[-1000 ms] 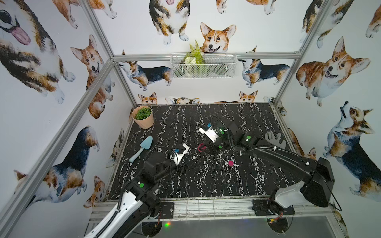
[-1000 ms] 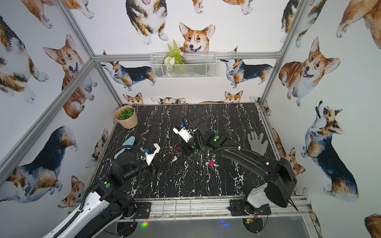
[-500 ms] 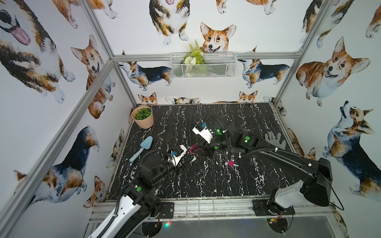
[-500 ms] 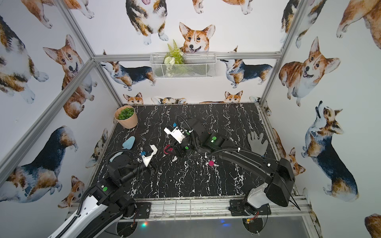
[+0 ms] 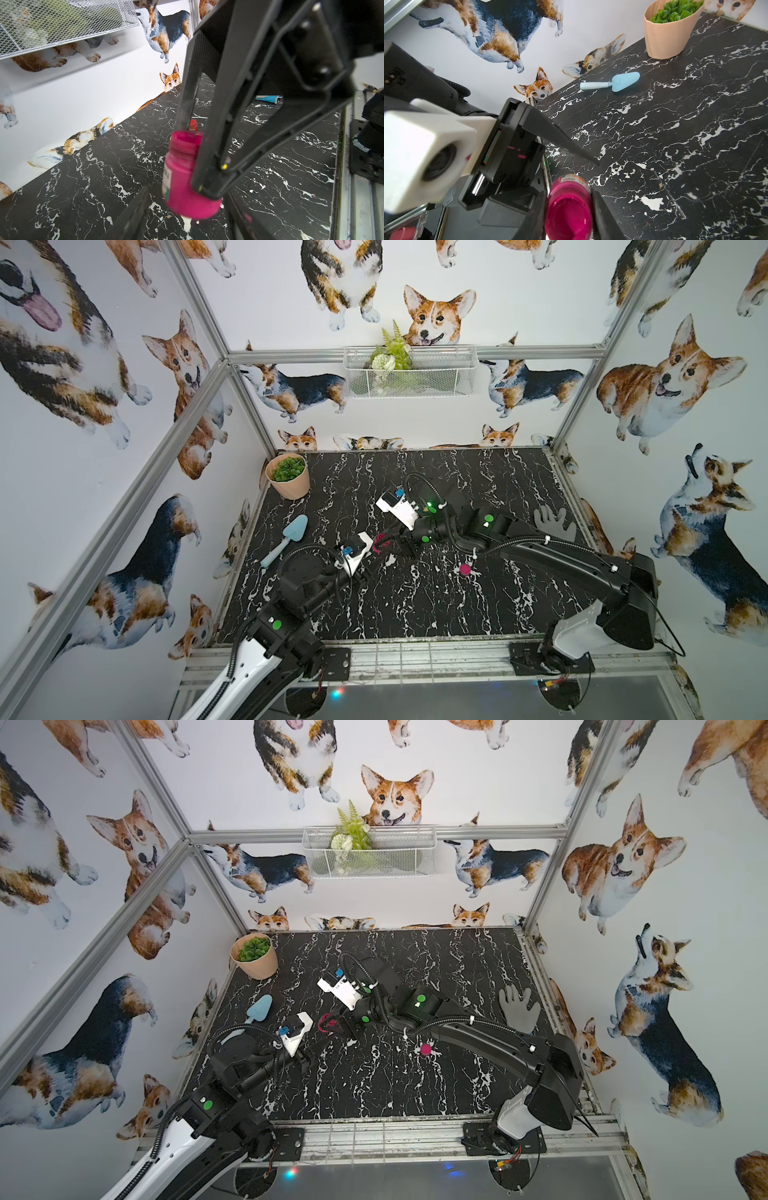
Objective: Close the paint jar lid
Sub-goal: Pick up the paint jar from the center of the board.
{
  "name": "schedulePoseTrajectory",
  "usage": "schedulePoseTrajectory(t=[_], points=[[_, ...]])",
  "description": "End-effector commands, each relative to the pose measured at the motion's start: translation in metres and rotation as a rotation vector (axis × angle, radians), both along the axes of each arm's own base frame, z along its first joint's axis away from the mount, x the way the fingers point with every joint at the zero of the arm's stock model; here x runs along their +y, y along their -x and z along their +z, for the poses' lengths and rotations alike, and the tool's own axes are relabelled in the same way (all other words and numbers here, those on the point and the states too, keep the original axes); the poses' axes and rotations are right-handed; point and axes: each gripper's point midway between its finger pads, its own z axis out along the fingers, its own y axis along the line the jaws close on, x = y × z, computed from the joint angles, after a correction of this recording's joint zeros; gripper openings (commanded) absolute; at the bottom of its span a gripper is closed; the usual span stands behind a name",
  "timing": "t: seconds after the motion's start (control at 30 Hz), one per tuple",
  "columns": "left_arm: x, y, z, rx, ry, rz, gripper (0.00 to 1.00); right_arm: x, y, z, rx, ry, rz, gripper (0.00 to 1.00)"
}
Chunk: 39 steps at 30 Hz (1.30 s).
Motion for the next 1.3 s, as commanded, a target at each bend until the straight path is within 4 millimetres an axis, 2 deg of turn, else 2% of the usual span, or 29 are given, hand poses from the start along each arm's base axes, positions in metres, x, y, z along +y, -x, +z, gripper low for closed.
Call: schedulePoseTrajectory(t=[0.0,0.2,0.57,0.73,1.07,1.17,1.27], points=[[0.0014,-0.0013,0.0127,-0.053,0.014,0.009,0.59,0.0034,-0.0001,0.0015,-0.002,0.001,0.003,0.34],[0.0029,-0.0007,0.0154,-0.065,0.019,0.014,0.57,0.0057,0.0011,-0.0022,0.0,0.017,0.009,0.34],[0.0014,0.0003,0.0154,-0.063,0.01,0.002,0.47,0.0061,0.0017,-0.0006,-0.01,0.021,0.009,0.34],[0.0018,-0.0001,0.0156,-0.064,0.01,0.005,0.49,0.0068,0.0022,-0.0017,-0.007,0.024,0.011,0.34],[0.0005,0.0016,0.0163,-0.067,0.004,-0.008,0.4,0.0076,0.0022,-0.0028,-0.005,0.026,0.013,0.33],[0.0006,0.0011,0.0158,-0.065,0.004,-0.006,0.42,0.0084,0.0028,-0.0034,-0.001,0.027,0.014,0.33],[-0.0005,0.0027,0.0159,-0.065,0.001,-0.017,0.38,0.009,0.0026,-0.0024,-0.001,0.023,0.014,0.33]])
